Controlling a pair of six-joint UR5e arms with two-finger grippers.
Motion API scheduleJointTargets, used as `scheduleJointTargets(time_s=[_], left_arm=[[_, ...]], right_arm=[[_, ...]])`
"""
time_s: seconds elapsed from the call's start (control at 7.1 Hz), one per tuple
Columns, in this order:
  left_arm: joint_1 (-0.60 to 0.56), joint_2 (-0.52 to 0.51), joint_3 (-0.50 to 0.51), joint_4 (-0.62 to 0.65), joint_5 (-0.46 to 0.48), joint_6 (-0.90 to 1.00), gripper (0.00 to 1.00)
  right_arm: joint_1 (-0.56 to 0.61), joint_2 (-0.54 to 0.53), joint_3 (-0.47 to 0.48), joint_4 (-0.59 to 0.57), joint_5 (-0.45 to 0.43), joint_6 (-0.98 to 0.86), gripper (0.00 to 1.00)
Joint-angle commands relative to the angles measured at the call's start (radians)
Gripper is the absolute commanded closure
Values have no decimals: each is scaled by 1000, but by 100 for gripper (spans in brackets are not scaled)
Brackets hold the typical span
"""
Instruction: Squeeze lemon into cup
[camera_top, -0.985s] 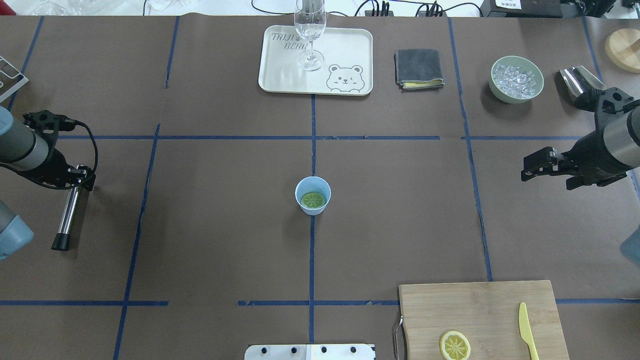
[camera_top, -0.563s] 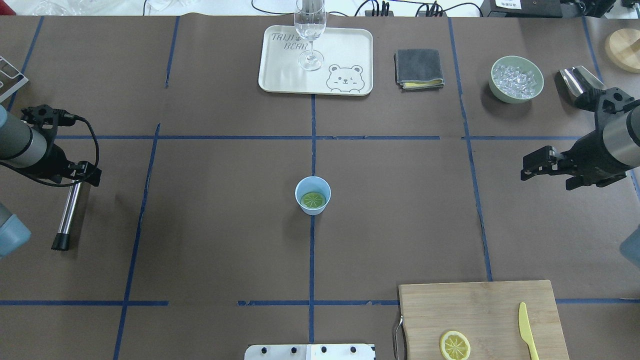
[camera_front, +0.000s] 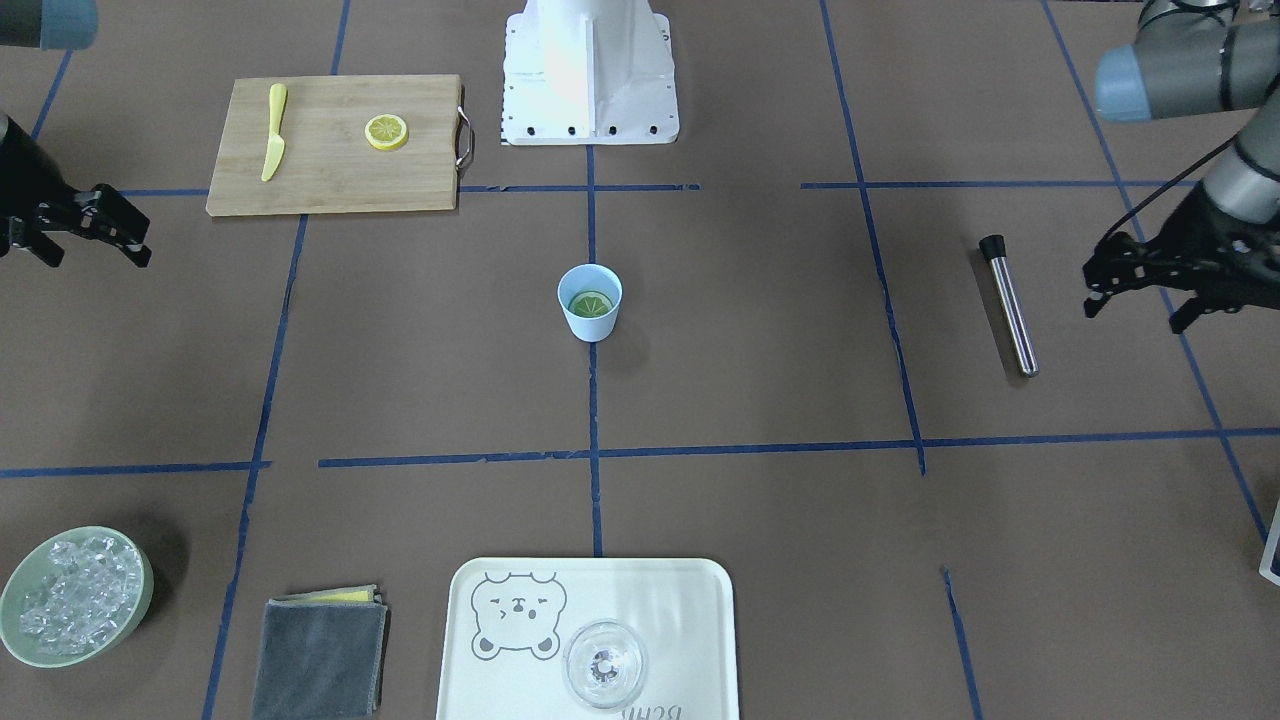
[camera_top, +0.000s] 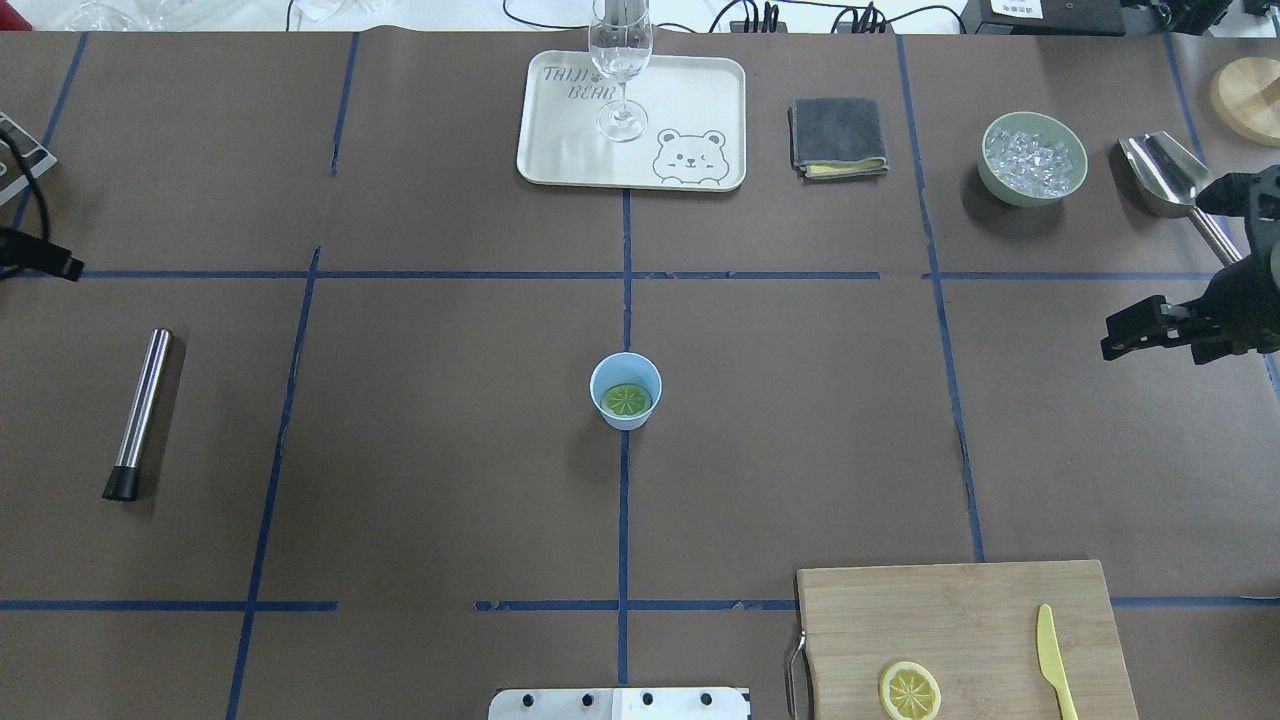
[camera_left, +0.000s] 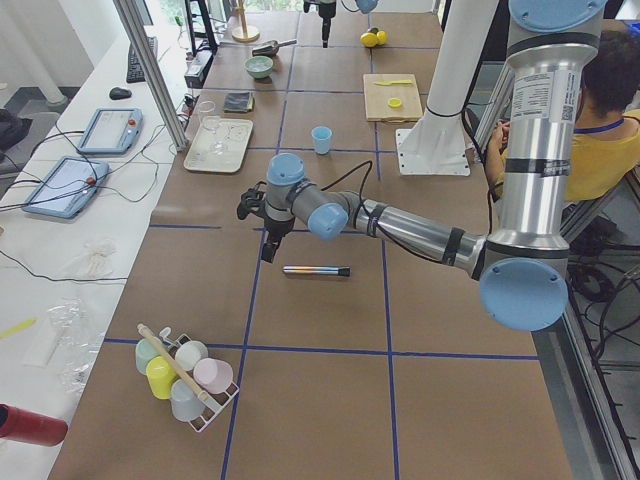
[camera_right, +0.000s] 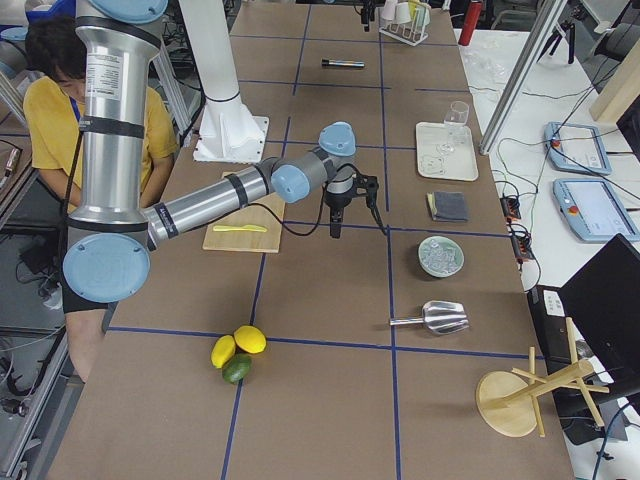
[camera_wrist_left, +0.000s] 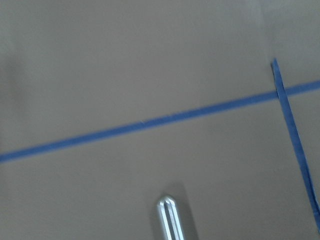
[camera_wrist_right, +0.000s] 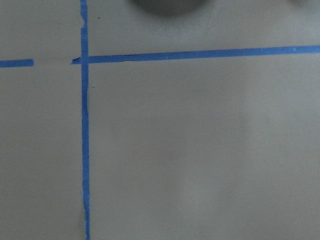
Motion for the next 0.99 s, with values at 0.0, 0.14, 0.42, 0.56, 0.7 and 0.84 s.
scheduleJointTargets(time_s=[0.0, 0.14, 0.42, 0.56, 0.7, 0.84], left_arm=[[-282, 5, 103, -1, -148, 284, 0], [-301, 94, 92, -12, -137, 311, 0], [-313, 121, 171, -3, -136, 389, 0], [-316, 135, 157, -1, -128, 392, 0], [-316, 138, 154, 2, -110, 454, 0], [-319, 196, 137, 3, -85, 508, 0]], right_arm=[[240, -45, -77, -12, 160, -284, 0], [288, -81, -91, -85, 162, -437, 0], [382, -69, -111, -265, 156, -699, 0], [385, -61, -130, -277, 146, -723, 0], [393, -58, -131, -279, 147, -733, 0], [396, -60, -143, -279, 145, -740, 0]])
